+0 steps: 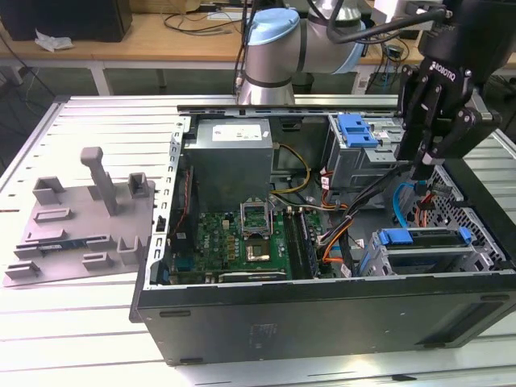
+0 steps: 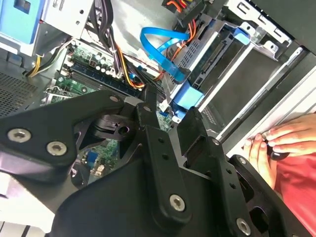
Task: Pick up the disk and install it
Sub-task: 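Insert the first disk wire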
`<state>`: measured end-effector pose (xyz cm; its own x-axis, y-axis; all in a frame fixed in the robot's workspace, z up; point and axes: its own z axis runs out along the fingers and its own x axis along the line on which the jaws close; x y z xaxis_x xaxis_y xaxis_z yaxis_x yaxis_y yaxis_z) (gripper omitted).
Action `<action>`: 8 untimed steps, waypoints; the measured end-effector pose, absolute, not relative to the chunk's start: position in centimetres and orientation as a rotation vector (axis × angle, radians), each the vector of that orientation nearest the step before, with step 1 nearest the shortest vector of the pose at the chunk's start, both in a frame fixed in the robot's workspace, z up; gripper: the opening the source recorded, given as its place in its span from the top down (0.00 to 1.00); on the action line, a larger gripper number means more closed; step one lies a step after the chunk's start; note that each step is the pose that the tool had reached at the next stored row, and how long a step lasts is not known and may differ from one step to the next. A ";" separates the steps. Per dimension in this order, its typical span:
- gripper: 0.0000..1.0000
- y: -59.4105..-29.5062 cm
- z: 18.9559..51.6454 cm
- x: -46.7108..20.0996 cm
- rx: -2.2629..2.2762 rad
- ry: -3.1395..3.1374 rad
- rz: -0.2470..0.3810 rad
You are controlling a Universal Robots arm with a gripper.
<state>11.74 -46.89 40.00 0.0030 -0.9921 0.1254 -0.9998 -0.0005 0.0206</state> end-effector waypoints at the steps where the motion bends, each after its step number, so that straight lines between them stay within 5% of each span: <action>1: 0.56 -46.8 40.0 11.8 2.147 -2.144 0.115; 8: 0.56 -46.1 40.0 12.4 2.122 -2.155 0.128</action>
